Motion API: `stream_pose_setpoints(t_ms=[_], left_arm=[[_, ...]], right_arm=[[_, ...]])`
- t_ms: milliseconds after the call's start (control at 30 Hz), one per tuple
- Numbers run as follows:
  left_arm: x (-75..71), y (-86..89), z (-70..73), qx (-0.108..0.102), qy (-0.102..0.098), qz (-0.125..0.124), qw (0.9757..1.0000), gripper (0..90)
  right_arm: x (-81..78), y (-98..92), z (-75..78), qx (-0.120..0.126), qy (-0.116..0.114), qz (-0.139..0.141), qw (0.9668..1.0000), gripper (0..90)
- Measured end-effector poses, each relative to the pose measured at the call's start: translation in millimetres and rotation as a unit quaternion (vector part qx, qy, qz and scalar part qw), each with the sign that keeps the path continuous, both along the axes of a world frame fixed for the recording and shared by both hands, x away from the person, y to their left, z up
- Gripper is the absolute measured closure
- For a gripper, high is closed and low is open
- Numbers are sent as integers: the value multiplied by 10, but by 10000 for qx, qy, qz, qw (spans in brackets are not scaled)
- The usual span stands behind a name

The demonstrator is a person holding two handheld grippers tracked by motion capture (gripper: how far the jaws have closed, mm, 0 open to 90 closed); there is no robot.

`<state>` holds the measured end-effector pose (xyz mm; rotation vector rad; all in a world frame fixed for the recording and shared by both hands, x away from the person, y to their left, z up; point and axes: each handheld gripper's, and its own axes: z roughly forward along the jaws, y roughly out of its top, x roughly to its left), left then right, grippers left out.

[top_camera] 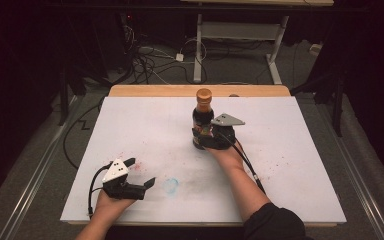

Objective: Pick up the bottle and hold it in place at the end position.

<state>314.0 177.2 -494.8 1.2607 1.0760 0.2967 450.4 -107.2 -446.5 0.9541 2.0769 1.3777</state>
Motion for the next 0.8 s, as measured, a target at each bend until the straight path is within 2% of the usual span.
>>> stream_pose_setpoints(t_ms=[100, 233, 467, 600, 800], left_arm=[[1, -1, -1, 26, -7, -11, 10000, 0], [4, 2, 1, 1, 7, -3, 10000, 0], [4, 4, 3, -17, 10, -1, 10000, 0], [3, 5, 4, -28, 8, 1, 10000, 0], [2, 5, 9, -30, 23, -28, 10000, 0]], right_arm=[[6, -10, -1, -12, 38, 40, 10000, 256], [13, -44, 12, 26, 107, -4, 9999, 163], [-38, -87, 53, 59, 42, -5, 10000, 128], [-71, -119, 62, 98, 108, 3, 9999, 125], [-153, -191, 90, 155, 72, 35, 9998, 152]])
